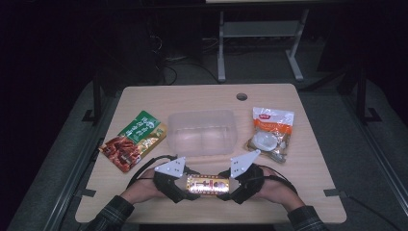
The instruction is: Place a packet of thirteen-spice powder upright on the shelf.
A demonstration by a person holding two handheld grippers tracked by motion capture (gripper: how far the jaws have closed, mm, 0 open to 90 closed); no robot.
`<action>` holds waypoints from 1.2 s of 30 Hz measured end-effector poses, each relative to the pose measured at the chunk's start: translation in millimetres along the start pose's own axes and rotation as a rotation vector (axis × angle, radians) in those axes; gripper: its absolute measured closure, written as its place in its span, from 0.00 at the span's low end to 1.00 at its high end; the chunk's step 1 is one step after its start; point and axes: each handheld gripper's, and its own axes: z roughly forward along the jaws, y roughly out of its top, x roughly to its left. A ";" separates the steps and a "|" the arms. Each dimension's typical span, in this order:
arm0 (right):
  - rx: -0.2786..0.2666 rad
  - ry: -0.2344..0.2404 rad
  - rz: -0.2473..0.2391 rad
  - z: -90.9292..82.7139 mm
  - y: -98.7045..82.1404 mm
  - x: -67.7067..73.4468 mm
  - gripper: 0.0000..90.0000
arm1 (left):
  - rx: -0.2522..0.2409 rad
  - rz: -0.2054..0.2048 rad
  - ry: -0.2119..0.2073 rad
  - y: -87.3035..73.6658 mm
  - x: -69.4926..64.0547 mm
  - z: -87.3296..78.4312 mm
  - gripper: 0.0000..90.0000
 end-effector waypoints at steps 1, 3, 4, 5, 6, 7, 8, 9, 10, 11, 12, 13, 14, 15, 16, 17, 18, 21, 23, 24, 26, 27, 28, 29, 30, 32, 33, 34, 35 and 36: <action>0.000 0.000 0.000 0.0 0.0 0.0 0.35 | -0.001 -0.003 -0.001 -0.1 -0.1 -0.1 0.33; -0.002 0.002 0.001 -0.2 0.1 -0.1 0.35 | 0.003 0.004 -0.006 -0.2 0.8 -0.7 0.33; -0.002 0.005 0.004 0.1 0.0 -0.1 0.35 | 0.005 0.005 -0.007 -0.3 1.0 -0.8 0.34; -0.002 0.005 0.004 0.1 0.0 -0.1 0.35 | 0.006 0.004 -0.007 -0.5 1.0 -0.9 0.34; -0.004 0.002 -0.012 0.8 -0.3 -1.2 0.35 | 0.005 0.001 -0.011 -0.7 0.9 -0.9 0.34; -0.004 0.002 -0.012 0.8 -0.3 -1.2 0.35 | 0.005 0.001 -0.011 -0.7 0.9 -0.9 0.34; -0.005 0.002 -0.007 1.2 -0.3 -0.8 0.34 | 0.005 0.000 -0.011 -0.8 1.0 -1.1 0.34; -0.005 0.002 -0.007 1.2 -0.3 -0.8 0.34 | 0.005 0.000 -0.011 -0.8 1.0 -1.1 0.34; 0.001 0.011 0.026 1.4 -0.3 0.3 0.33 | 0.006 -0.004 -0.014 -0.8 1.0 -1.2 0.35; 0.001 0.011 0.026 1.4 -0.3 0.3 0.33 | 0.009 -0.003 -0.012 -0.7 0.8 -1.1 0.35; 0.001 0.011 0.026 2.0 -0.7 -0.2 0.31 | 0.017 -0.001 -0.006 -0.6 0.8 -0.9 0.35; 0.003 0.009 0.029 2.7 -1.1 -0.5 0.28 | 0.024 -0.001 -0.006 -0.9 1.2 -0.7 0.35; 0.014 0.008 0.023 3.8 -2.3 -3.2 0.25 | 0.029 -0.008 0.000 -1.5 1.6 -0.7 0.35; 0.014 0.008 0.023 3.8 -2.3 -3.2 0.25 | 0.029 -0.008 0.000 -1.5 1.6 -0.7 0.35; 0.012 -0.002 0.022 4.3 -3.4 -4.8 0.22 | 0.021 -0.025 0.005 -2.0 1.0 -0.4 0.35; 0.012 -0.002 0.022 4.3 -3.4 -4.8 0.22 | 0.022 -0.025 0.010 -2.2 1.8 -1.3 0.35; 0.012 -0.001 0.029 4.0 -3.7 -5.3 0.21 | 0.025 -0.020 0.010 -2.5 3.1 -3.0 0.35; 0.019 -0.027 0.054 1.8 -5.1 -5.5 0.19 | 0.007 -0.043 0.018 -4.6 3.1 -5.3 0.35; 0.021 -0.050 0.085 -0.3 -7.1 -5.9 0.17 | 0.011 -0.047 0.025 -6.9 4.2 -8.1 0.35; 0.009 -0.074 0.105 -3.8 -12.0 -7.6 0.18 | 0.012 -0.051 0.032 -8.2 4.6 -10.0 0.35; -0.005 -0.073 0.123 -5.4 -14.4 -7.8 0.18 | 0.010 -0.062 0.037 -9.1 4.2 -11.1 0.35; -0.013 -0.073 0.137 -8.2 -18.7 -9.3 0.18 | 0.015 -0.059 0.038 -9.7 4.7 -12.4 0.35; -0.013 -0.080 0.151 -10.4 -21.5 -9.1 0.18 | 0.013 -0.066 0.040 -10.4 4.4 -13.3 0.35; -0.012 -0.090 0.163 -12.6 -24.4 -8.5 0.18 | 0.012 -0.068 0.039 -11.6 4.8 -14.2 0.35; -0.003 -0.114 0.183 -16.4 -31.4 -6.6 0.17 | 0.011 -0.077 0.042 -12.8 4.4 -15.1 0.35; 0.000 -0.128 0.187 -17.5 -33.5 -5.9 0.18 | 0.014 -0.077 0.049 -14.6 4.5 -16.9 0.35; 0.011 -0.145 0.208 -18.6 -35.8 -4.7 0.18 | 0.012 -0.080 0.048 -15.3 5.1 -18.1 0.35; 0.020 -0.181 0.241 -20.0 -39.7 -1.6 0.18 | 0.015 -0.083 0.052 -16.0 5.5 -19.3 0.35; 0.020 -0.181 0.241 -20.0 -39.7 -1.6 0.18 | 0.015 -0.087 0.057 -16.5 5.8 -20.5 0.35; 0.024 -0.207 0.259 -20.7 -41.8 -0.1 0.18 | 0.008 -0.094 0.057 -17.3 6.0 -21.1 0.35</action>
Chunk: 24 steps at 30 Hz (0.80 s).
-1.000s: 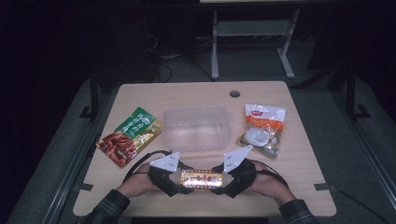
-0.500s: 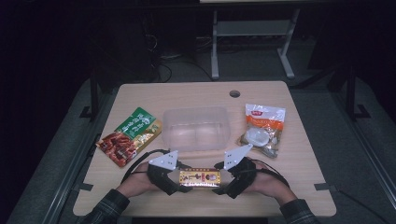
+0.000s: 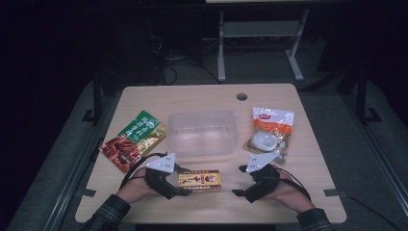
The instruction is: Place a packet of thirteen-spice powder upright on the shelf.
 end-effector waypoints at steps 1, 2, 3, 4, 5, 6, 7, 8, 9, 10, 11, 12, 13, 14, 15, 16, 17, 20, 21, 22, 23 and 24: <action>0.005 -0.016 0.013 -1.0 -2.5 0.4 0.18 | 0.004 0.000 0.006 -0.6 0.5 -1.5 0.35; 0.006 -0.036 0.035 -2.6 -5.2 1.6 0.18 | 0.006 -0.002 0.013 -1.0 1.0 -2.9 0.35; 0.014 -0.069 0.057 -3.6 -8.2 1.7 0.17 | 0.006 -0.005 0.017 -1.4 1.4 -4.1 0.35; 0.012 -0.114 0.087 -5.6 -15.1 2.0 0.16 | 0.005 -0.007 0.020 -1.7 1.4 -5.6 0.35; 0.012 -0.114 0.087 -5.6 -15.1 2.0 0.16 | -0.003 -0.014 0.025 -2.1 1.4 -6.4 0.35; 0.012 -0.158 0.118 -8.3 -21.6 2.3 0.15 | 0.004 -0.012 0.034 -2.1 2.8 -9.1 0.35; 0.012 -0.158 0.118 -8.3 -21.6 2.3 0.15 | 0.004 -0.012 0.034 -2.1 2.8 -9.1 0.35; -0.007 -0.180 0.136 -10.8 -27.7 2.6 0.15 | 0.004 -0.010 0.041 -2.0 4.2 -10.5 0.35; -0.007 -0.180 0.136 -10.8 -27.7 2.6 0.15 | 0.005 -0.018 0.047 -1.7 4.9 -11.4 0.35; -0.011 -0.201 0.155 -12.1 -32.1 3.4 0.15 | 0.007 -0.032 0.058 -0.3 6.8 -12.3 0.35; -0.011 -0.201 0.155 -12.1 -32.1 3.4 0.15 | 0.007 -0.032 0.058 -0.3 6.8 -12.3 0.35; -0.015 -0.202 0.162 -12.4 -33.8 3.8 0.15 | 0.008 -0.032 0.064 0.8 8.3 -12.7 0.35; -0.014 -0.205 0.162 -12.6 -35.3 3.8 0.15 | 0.001 -0.039 0.071 2.1 9.3 -13.0 0.35; -0.012 -0.208 0.174 -12.8 -36.0 4.5 0.15 | -0.004 -0.050 0.073 4.8 11.4 -13.6 0.35; -0.012 -0.208 0.174 -12.8 -36.0 4.5 0.15 | -0.004 -0.050 0.073 4.8 11.4 -13.6 0.35; -0.017 -0.214 0.167 -13.1 -35.7 4.6 0.15 | -0.003 -0.044 0.083 9.0 12.6 -14.9 0.35; -0.017 -0.214 0.167 -13.1 -35.7 4.6 0.15 | -0.003 -0.044 0.083 9.0 12.6 -14.9 0.35; -0.014 -0.212 0.154 -12.0 -35.4 5.7 0.15 | 0.003 -0.038 0.094 16.3 16.7 -18.6 0.35; -0.014 -0.212 0.154 -12.0 -35.4 5.7 0.15 | 0.003 -0.036 0.099 18.4 18.7 -19.8 0.35; -0.010 -0.212 0.148 -11.6 -35.4 6.2 0.15 | 0.004 -0.032 0.112 23.0 22.3 -22.1 0.35; -0.010 -0.212 0.148 -11.6 -35.4 6.2 0.15 | 0.004 -0.032 0.112 23.0 22.3 -22.1 0.35; -0.012 -0.210 0.142 -11.3 -35.3 6.1 0.15 | 0.006 -0.028 0.113 25.5 25.0 -23.3 0.35</action>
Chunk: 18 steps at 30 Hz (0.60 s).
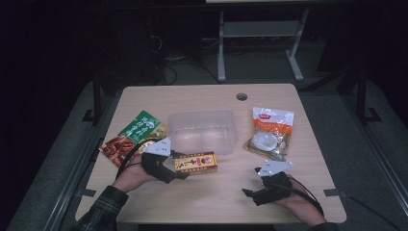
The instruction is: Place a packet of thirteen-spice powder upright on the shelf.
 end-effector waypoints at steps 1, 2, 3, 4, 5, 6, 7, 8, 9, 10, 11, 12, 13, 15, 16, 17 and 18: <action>0.001 -0.001 0.000 0.3 0.1 0.1 0.15 | 0.003 -0.001 0.002 3.1 2.6 -0.7 0.35; 0.001 -0.003 -0.004 0.8 0.0 -0.1 0.15 | 0.006 0.006 0.009 5.5 4.8 -1.5 0.35; 0.003 -0.001 -0.003 0.9 0.0 -0.1 0.15 | 0.001 0.005 0.014 7.7 7.2 -1.6 0.35; 0.003 -0.001 -0.003 1.1 -0.1 -0.1 0.15 | 0.001 -0.002 0.013 10.0 9.4 -2.2 0.35; 0.004 0.000 -0.003 1.2 -0.3 -0.1 0.15 | -0.002 0.002 0.015 11.7 11.6 -2.3 0.35; 0.003 -0.002 -0.002 1.4 -0.6 0.0 0.15 | -0.003 0.000 0.016 14.0 13.8 -2.7 0.35; 0.005 -0.002 -0.007 1.1 -0.8 -0.3 0.15 | -0.001 0.003 0.015 16.7 16.5 -3.0 0.35; 0.005 -0.002 -0.009 0.9 -0.9 -0.4 0.15 | 0.002 0.008 0.019 20.0 19.3 -3.0 0.35; 0.004 -0.005 -0.008 0.7 -0.9 -0.4 0.15 | 0.002 0.015 0.023 21.9 20.9 -2.9 0.35; 0.004 -0.008 -0.010 0.6 -1.0 -0.9 0.15 | 0.004 0.010 0.021 26.2 24.4 -2.7 0.35; 0.004 -0.008 -0.010 0.6 -1.0 -0.9 0.15 | 0.004 0.010 0.021 26.2 24.4 -2.7 0.35; 0.003 -0.009 -0.011 0.6 -1.0 -1.1 0.15 | 0.002 0.009 0.021 30.0 26.9 -2.1 0.35; 0.003 -0.010 -0.010 0.7 -0.9 -1.2 0.15 | 0.004 0.014 0.024 32.8 28.7 -2.1 0.35; 0.002 -0.009 -0.008 0.5 -0.6 -0.9 0.15 | 0.005 0.014 0.024 37.9 31.8 -1.7 0.35; 0.001 -0.010 -0.009 0.6 -0.4 -0.7 0.15 | 0.009 0.021 0.028 42.6 34.7 -1.4 0.35; -0.003 -0.009 -0.015 0.6 -0.3 -0.8 0.15 | 0.016 0.024 0.029 45.8 36.9 -1.3 0.35; -0.004 -0.006 -0.016 0.6 -0.3 -0.6 0.15 | 0.017 0.027 0.031 48.2 38.0 -0.8 0.35</action>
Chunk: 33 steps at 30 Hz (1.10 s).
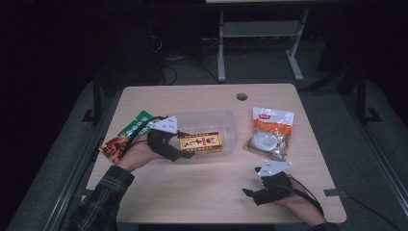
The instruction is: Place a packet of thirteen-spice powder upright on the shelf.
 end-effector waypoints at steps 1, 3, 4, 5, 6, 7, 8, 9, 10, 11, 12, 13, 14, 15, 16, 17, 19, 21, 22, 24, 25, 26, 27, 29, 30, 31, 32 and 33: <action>0.000 -0.001 -0.002 0.1 -0.1 0.1 0.15 | 0.002 0.004 0.002 2.2 1.3 0.2 0.35; 0.002 -0.003 -0.002 0.2 -0.1 0.4 0.15 | 0.007 0.007 0.003 7.6 5.7 0.8 0.35; 0.001 -0.002 -0.002 0.1 -0.2 0.4 0.15 | 0.011 0.010 0.003 10.0 8.0 1.0 0.35; 0.004 -0.002 -0.003 -0.3 -0.2 0.2 0.15 | 0.010 0.011 0.006 11.9 10.4 1.3 0.35; -0.003 0.000 -0.001 -0.4 -0.1 -0.2 0.15 | 0.016 0.012 0.004 15.0 15.0 2.0 0.35; -0.003 0.000 -0.001 -0.4 -0.1 -0.2 0.15 | 0.016 0.012 0.004 15.0 15.0 2.0 0.35; -0.001 0.001 0.000 -0.1 0.0 -0.5 0.15 | 0.022 0.014 0.010 17.9 19.5 3.3 0.35; -0.001 0.001 0.000 -0.1 0.0 -0.5 0.15 | 0.022 0.014 0.010 17.9 19.5 3.3 0.35; 0.002 0.002 -0.002 0.4 -0.2 -0.4 0.15 | 0.026 0.010 0.006 20.5 24.4 4.8 0.35; 0.002 0.002 -0.002 0.4 -0.2 -0.4 0.15 | 0.026 0.010 0.006 20.5 24.4 4.8 0.35; 0.003 0.005 -0.005 0.3 -0.5 -0.6 0.15 | 0.031 0.016 0.007 22.1 27.6 6.2 0.35; 0.003 0.005 -0.005 0.3 -0.5 -0.6 0.15 | 0.036 0.017 0.009 23.2 29.5 6.9 0.35; 0.003 0.005 -0.003 0.2 -0.5 -0.4 0.15 | 0.031 0.019 0.004 24.2 32.3 9.0 0.35; 0.002 0.005 0.001 0.0 -0.7 -0.3 0.15 | 0.036 0.015 -0.002 25.4 34.5 10.7 0.35; 0.001 0.003 0.001 -0.3 -0.7 -0.7 0.15 | 0.046 0.025 0.002 26.7 36.9 12.4 0.35; 0.001 0.003 0.001 -0.3 -0.7 -0.7 0.15 | 0.056 0.031 0.000 28.2 39.3 14.1 0.35; -0.003 0.004 0.004 -0.7 -0.4 -0.6 0.15 | 0.054 0.035 0.002 30.7 43.9 17.2 0.35; -0.008 0.003 0.004 -0.6 -0.1 -0.9 0.15 | 0.060 0.027 0.000 32.7 47.6 19.5 0.35; -0.007 0.004 0.001 -0.5 0.0 -1.1 0.15 | 0.070 0.022 0.002 33.9 49.8 21.1 0.35; -0.003 0.006 -0.002 0.1 0.0 -0.9 0.15 | 0.089 0.025 -0.003 37.0 56.2 25.7 0.35; -0.003 0.006 -0.002 0.1 0.0 -0.9 0.15 | 0.089 0.025 -0.003 37.0 56.2 25.7 0.35; -0.002 0.008 -0.006 0.1 -0.1 -1.1 0.15 | 0.096 0.028 -0.001 37.8 57.9 27.8 0.35; -0.001 0.009 -0.006 0.0 -0.2 -1.0 0.15 | 0.106 0.034 0.000 38.9 59.6 29.6 0.35; -0.002 0.008 -0.002 -0.2 -0.4 -0.9 0.15 | 0.112 0.033 -0.002 40.8 62.8 33.2 0.35; -0.004 0.006 0.002 -0.5 -0.4 -1.4 0.15 | 0.103 0.030 -0.005 41.5 65.1 36.9 0.35; -0.004 0.006 0.002 -0.5 -0.4 -1.4 0.15 | 0.103 0.030 -0.005 41.5 65.1 36.9 0.35; -0.004 0.005 0.004 -0.5 -0.1 -1.8 0.15 | 0.103 0.021 -0.010 41.3 66.1 39.0 0.35; -0.004 0.005 0.004 -0.5 -0.1 -1.8 0.15 | 0.108 0.022 -0.011 41.1 67.2 40.5 0.35</action>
